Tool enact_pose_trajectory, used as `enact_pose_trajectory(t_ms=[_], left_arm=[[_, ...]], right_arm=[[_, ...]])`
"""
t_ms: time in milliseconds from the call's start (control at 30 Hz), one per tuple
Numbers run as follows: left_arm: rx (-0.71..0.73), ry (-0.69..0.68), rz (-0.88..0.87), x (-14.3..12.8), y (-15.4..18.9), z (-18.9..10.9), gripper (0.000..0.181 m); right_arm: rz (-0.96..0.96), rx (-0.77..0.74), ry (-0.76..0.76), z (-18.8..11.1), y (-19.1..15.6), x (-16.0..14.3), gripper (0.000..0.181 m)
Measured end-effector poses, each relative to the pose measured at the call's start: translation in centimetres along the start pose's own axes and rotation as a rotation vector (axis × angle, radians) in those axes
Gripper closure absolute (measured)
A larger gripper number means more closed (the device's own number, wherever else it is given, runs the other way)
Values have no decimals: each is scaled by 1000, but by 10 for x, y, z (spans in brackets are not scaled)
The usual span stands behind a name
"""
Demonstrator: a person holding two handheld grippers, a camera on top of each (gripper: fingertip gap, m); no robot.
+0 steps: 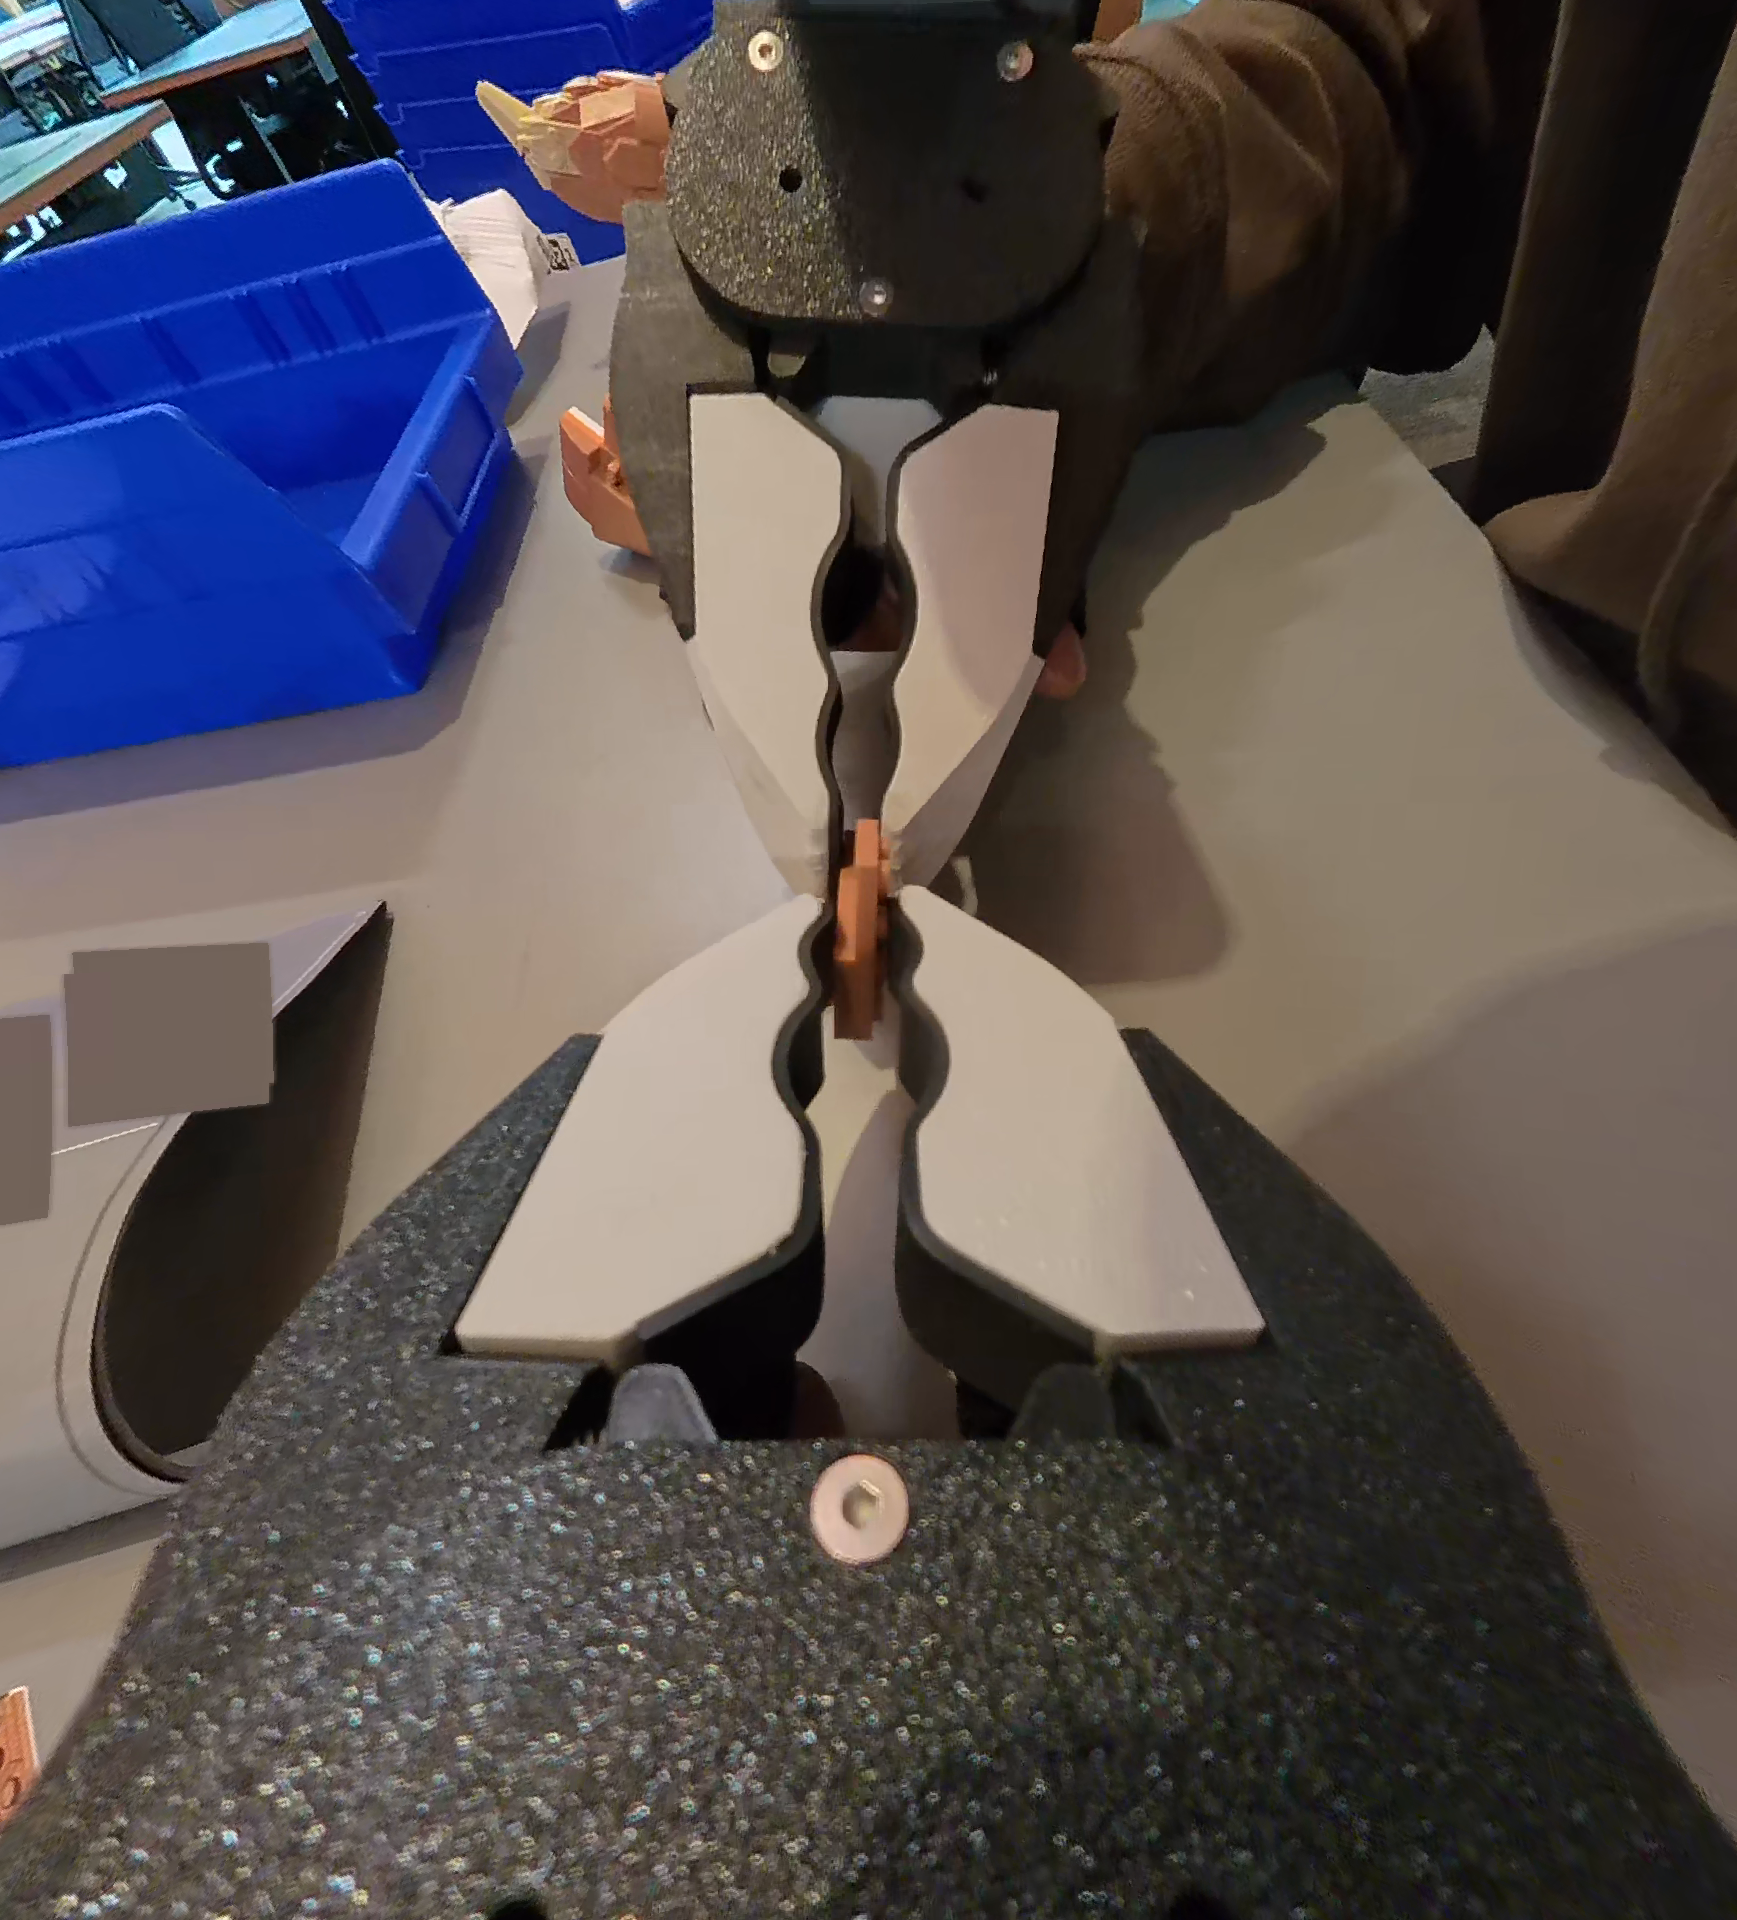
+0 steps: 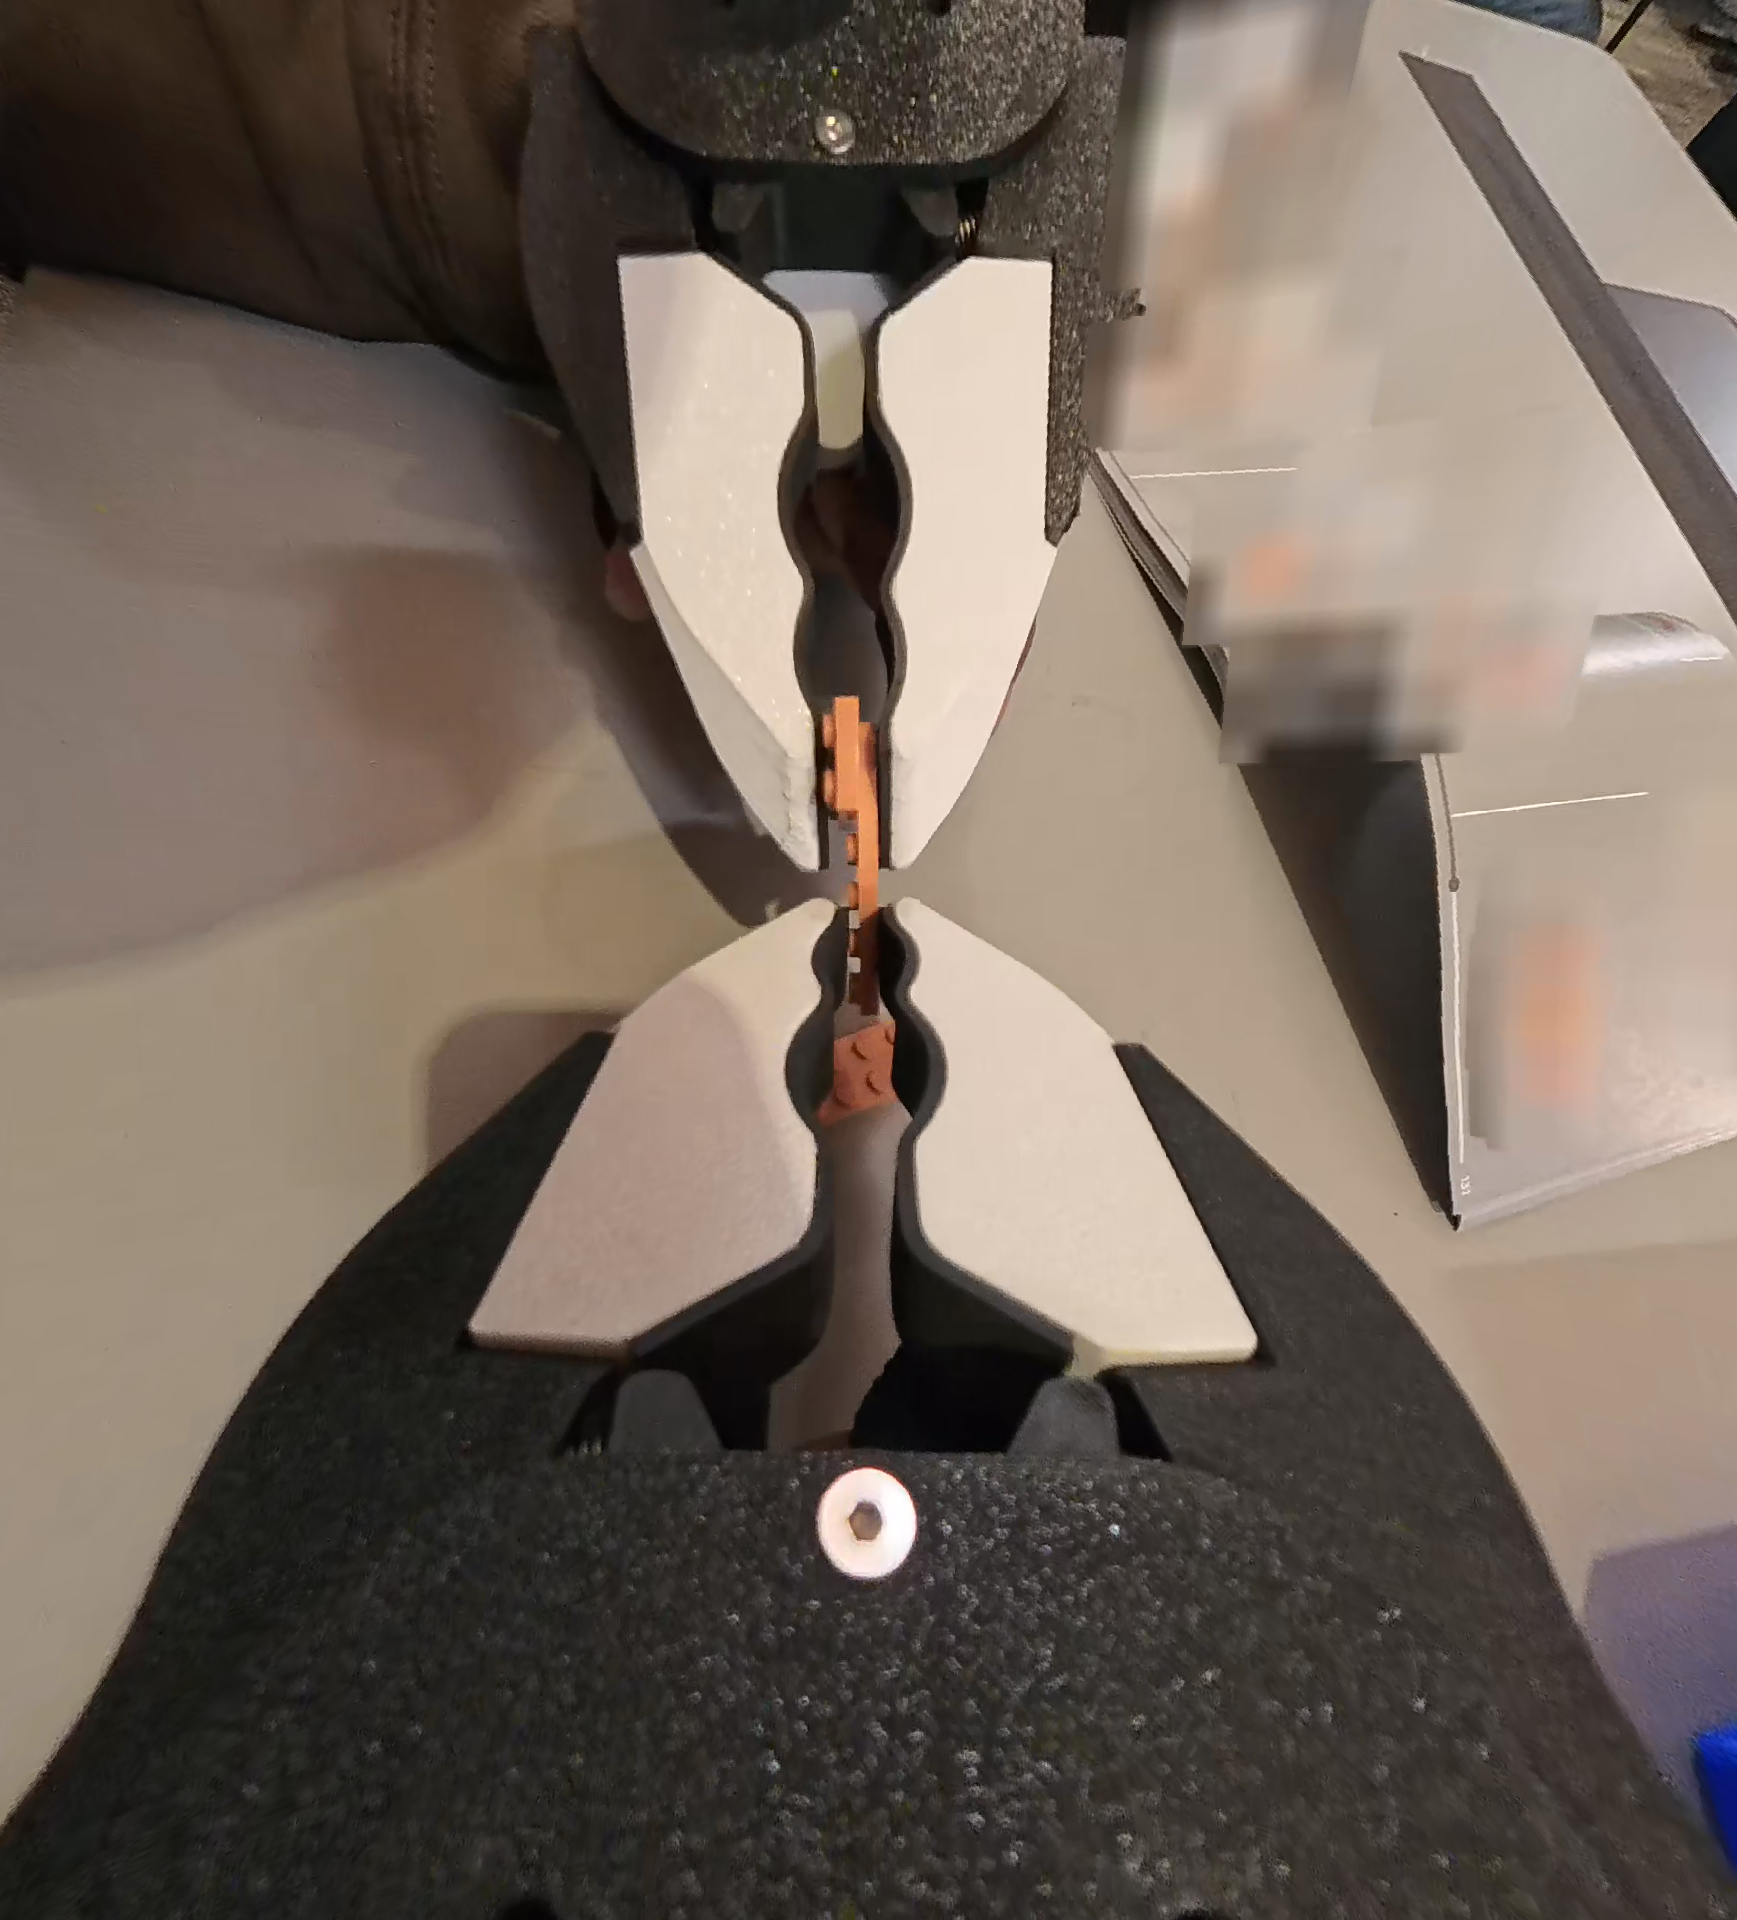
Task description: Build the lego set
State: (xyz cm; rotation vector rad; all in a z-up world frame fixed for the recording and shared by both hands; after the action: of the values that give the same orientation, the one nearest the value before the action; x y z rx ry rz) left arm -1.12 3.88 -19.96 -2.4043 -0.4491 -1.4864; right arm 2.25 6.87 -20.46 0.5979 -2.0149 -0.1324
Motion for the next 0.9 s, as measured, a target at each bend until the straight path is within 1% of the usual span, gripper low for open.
enact_pose_trajectory(t_ms=[33,133,233,300,367,500,633,733,767,867,900], left_arm=[[6,-4,2,0,-1,0,173],[26,-25,-5,-3,-4,-5,173],[50,-51,-32,-9,-11,-13,173],[73,-61,-47,-12,-15,-18,173],[82,-60,-70,-13,-18,-22,173],[97,-50,-101,-16,-23,-26,173],[87,-49,-109,-16,-22,-25,173],[74,-52,-111,-14,-19,-25,173],[66,-49,-113,-14,-18,-26,173],[50,-55,-132,-15,-17,-28,172],[39,-58,-140,-16,-16,-28,173]], right_arm=[[2,-8,-16,0,1,-2,175],[49,-40,-134,1,9,-14,162],[186,-30,-269,0,13,-29,149],[283,-39,-309,-1,13,-31,142],[349,-46,-344,-3,10,-32,140],[364,-100,-452,0,-5,-38,140],[372,-202,-500,5,-10,-36,139],[381,-230,-526,9,-9,-34,141],[378,-226,-531,11,-10,-32,144],[324,-208,-543,14,-14,-28,160],[299,-213,-544,14,-14,-27,161]])
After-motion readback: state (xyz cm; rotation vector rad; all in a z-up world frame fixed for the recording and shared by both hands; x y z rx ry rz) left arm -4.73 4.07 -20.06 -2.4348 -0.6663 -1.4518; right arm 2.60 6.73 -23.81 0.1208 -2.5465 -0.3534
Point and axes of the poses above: each gripper's, where its closed fingertips meet, z out along the fingers, x out of its top, y = z × x across the jaws, the point moved 3 cm from there along -z, back along the fingers, and after that the axes turned 14 degrees about -x, right-handed, at the moved point
